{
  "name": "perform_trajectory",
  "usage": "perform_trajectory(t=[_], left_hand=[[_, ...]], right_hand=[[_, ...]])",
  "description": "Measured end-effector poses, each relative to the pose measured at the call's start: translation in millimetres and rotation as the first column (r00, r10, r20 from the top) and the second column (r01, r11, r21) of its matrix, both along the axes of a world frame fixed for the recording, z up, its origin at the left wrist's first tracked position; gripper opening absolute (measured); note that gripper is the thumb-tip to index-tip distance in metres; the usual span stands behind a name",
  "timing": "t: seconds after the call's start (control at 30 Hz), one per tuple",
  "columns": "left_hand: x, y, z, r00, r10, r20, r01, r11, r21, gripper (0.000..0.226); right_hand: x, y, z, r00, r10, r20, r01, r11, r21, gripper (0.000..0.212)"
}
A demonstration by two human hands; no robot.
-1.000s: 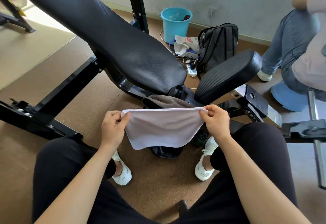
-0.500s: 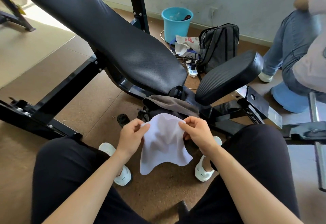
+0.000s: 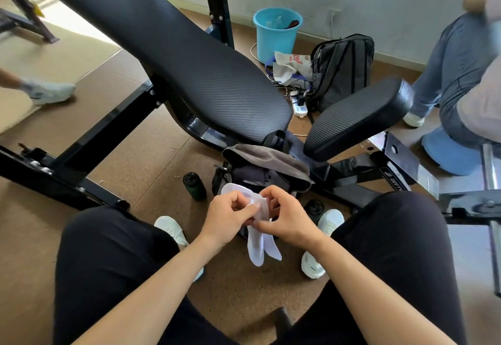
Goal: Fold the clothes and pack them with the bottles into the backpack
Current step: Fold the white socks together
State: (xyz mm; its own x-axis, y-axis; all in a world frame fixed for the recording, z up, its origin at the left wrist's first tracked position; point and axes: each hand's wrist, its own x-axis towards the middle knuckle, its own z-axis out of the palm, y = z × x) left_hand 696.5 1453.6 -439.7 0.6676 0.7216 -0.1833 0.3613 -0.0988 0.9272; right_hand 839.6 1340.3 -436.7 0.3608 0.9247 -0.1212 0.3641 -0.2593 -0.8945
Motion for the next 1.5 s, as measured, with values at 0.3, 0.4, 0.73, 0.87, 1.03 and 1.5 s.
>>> perform_trajectory(t=[0.3, 0.4, 0.73, 0.87, 1.03, 1.5], left_hand=[[-9, 11, 5, 0.994, -0.051, 0.097, 0.052, 0.999, -0.014, 0.028], [-17, 33, -4, 0.997, 0.074, -0.014, -0.070, 0.977, 0.202, 0.039], [-19, 36, -32, 0.935, -0.254, -0.249, 0.316, 0.914, 0.255, 0.064], [-18, 37, -19, 0.984, -0.176, -0.015, 0.174, 0.951, 0.255, 0.036], [-15, 32, -11, 0.977, -0.210, 0.026, 0.204, 0.968, 0.149, 0.022], [-14, 30, -6, 0.940, -0.323, 0.112, 0.327, 0.945, -0.021, 0.033]], right_hand=[[10, 2, -3, 0.989, -0.148, 0.015, 0.148, 0.989, 0.023, 0.017], [18, 0, 3, 0.986, -0.144, -0.088, 0.145, 0.989, 0.003, 0.011], [33, -7, 14, 0.982, -0.090, -0.167, 0.082, 0.995, -0.055, 0.009], [46, -7, 7, 0.980, -0.192, -0.050, 0.187, 0.978, -0.092, 0.011], [44, -4, 4, 0.983, -0.140, 0.120, 0.159, 0.973, -0.168, 0.018], [14, 5, 18, 0.977, 0.117, 0.178, -0.127, 0.991, 0.046, 0.014]])
